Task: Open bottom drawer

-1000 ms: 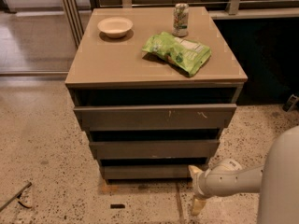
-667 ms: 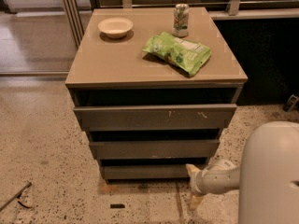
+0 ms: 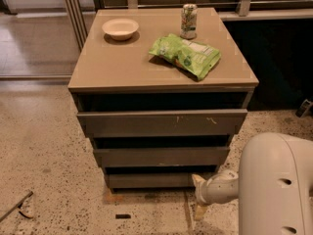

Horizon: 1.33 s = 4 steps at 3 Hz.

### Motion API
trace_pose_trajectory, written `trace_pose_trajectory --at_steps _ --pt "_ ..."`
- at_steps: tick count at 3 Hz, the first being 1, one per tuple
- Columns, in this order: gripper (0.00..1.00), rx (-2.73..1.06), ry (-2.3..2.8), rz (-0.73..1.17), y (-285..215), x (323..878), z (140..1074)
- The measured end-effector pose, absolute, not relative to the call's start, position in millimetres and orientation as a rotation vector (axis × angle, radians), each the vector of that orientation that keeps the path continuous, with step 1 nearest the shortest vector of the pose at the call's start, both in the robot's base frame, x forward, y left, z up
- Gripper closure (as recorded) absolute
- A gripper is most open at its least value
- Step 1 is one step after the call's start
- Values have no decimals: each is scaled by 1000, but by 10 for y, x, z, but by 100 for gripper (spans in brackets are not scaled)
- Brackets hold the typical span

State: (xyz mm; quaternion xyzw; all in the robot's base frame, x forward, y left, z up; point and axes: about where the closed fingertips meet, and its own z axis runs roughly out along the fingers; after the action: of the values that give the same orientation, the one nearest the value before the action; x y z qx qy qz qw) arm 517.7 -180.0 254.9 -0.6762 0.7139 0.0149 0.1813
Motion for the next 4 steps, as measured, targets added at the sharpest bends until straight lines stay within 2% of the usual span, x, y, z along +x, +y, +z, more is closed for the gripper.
trace_pose_trajectory --at_steps 4 --pt "0 -1737 1990 93 -1731 5316 2094"
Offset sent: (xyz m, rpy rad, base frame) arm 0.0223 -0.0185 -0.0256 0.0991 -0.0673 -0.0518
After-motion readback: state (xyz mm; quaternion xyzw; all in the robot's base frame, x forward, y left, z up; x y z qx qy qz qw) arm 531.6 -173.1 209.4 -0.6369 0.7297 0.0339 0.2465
